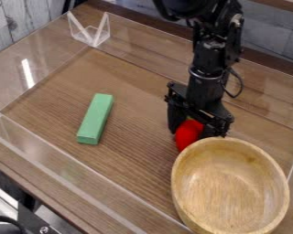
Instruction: Move the red fruit to the left
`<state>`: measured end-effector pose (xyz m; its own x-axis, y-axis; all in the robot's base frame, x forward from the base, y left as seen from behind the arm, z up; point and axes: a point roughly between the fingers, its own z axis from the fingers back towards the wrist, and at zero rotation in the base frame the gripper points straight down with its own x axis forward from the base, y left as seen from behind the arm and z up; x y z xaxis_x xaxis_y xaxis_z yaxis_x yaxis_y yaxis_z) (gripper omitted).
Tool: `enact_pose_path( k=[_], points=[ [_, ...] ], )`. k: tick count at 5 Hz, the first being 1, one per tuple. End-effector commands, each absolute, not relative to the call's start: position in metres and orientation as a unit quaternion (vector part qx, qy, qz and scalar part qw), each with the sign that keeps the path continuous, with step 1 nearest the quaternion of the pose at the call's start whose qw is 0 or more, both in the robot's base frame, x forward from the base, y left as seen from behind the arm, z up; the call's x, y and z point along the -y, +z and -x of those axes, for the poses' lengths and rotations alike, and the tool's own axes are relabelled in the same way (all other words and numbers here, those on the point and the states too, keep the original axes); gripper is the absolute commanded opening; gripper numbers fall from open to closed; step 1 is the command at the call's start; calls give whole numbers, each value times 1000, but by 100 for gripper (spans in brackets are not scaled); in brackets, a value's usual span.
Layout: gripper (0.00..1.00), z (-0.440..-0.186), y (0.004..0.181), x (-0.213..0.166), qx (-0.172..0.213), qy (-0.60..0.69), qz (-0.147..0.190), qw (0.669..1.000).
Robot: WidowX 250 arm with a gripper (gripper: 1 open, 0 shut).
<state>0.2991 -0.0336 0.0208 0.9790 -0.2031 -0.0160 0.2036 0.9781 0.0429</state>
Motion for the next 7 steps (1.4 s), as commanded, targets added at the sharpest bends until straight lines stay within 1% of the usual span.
enact_pose_path(
  k=[1,4,7],
  points=[
    [0,-298,16,26,-8,-109,-36,993],
    [0,-300,12,21,-1,-110,-44,993],
    [0,-299,38,15,27,-102,-40,994]
  ],
)
